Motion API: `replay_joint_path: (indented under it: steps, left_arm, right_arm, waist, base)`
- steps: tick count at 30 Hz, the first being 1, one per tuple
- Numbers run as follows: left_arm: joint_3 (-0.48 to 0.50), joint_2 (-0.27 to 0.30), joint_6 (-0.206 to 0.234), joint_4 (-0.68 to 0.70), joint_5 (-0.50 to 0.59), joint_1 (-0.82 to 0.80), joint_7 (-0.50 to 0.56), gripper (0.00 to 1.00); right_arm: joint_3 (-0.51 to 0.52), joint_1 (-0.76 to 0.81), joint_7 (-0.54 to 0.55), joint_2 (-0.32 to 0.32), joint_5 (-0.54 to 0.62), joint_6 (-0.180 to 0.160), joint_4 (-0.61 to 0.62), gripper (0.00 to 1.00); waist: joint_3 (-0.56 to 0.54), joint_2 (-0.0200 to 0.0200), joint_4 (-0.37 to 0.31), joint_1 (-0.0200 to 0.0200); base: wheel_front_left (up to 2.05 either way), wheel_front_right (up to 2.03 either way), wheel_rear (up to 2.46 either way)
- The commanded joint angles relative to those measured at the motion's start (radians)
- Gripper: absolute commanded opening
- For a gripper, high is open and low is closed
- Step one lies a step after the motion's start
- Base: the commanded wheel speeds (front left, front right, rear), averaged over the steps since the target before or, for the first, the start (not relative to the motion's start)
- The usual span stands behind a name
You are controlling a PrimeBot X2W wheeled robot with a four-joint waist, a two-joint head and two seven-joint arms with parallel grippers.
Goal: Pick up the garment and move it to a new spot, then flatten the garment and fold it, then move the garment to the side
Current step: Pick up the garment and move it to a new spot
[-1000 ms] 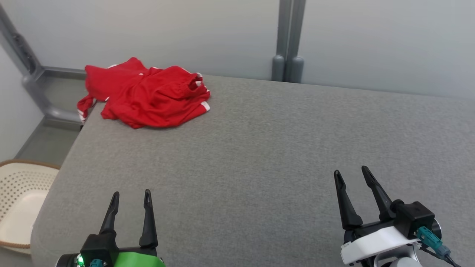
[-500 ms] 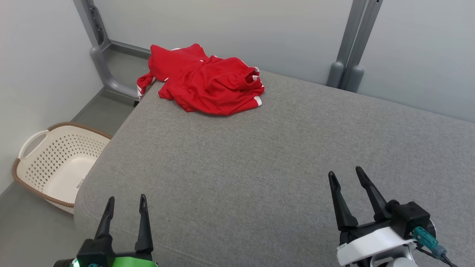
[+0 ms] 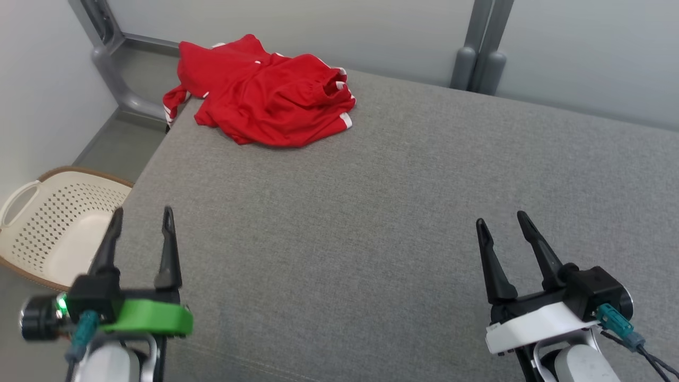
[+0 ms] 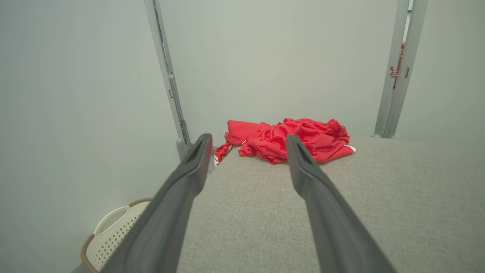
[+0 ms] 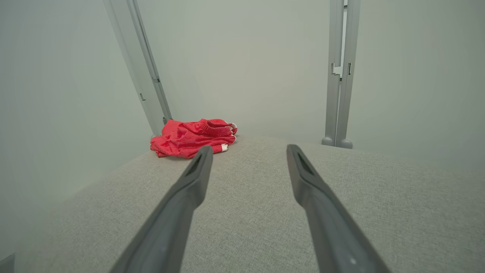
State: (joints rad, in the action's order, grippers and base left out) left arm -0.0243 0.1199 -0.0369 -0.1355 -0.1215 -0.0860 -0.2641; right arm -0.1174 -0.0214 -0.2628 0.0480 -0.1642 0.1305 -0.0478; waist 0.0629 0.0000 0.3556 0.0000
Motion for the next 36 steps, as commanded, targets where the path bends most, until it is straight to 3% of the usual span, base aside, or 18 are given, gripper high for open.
replay_joint_path:
  steps: [1,8,17,24,36]
  left_arm:
    - [-0.002,0.023,-0.014,-0.004,0.011,-0.068,0.004,1.0]
    - [-0.043,0.147,-0.078,-0.05,-0.015,-0.388,0.146,1.0]
    - [-0.158,0.326,-0.092,-0.206,-0.237,-0.743,0.393,1.0]
    - [-0.238,0.399,-0.093,-0.361,-0.329,-0.861,0.46,1.0]
    - [-0.315,0.419,-0.093,-0.564,-0.412,-0.894,0.436,1.0]
  right_arm:
    - [0.005,-0.022,-0.003,0.004,0.011,0.0,0.009,1.0]
    - [0.013,-0.087,-0.003,0.004,0.037,0.0,0.032,1.0]
    - [0.005,-0.183,-0.003,0.004,0.055,0.0,0.074,1.0]
    - [0.01,-0.234,-0.003,0.003,0.048,0.0,0.101,1.0]
    - [0.01,-0.242,-0.003,0.003,0.058,0.0,0.124,1.0]
  waist:
    - [0.065,0.0,-0.053,0.0]
    - [0.18,0.0,-0.135,0.0]
    - [0.362,0.0,-0.255,0.0]
    - [0.462,0.0,-0.316,0.0]
    - [0.511,0.0,-0.368,0.0]
  base:
    - [0.0,0.0,0.0]
    - [0.0,0.0,0.0]
    - [0.0,0.0,0.0]
    - [0.0,0.0,0.0]
    - [0.0,0.0,0.0]
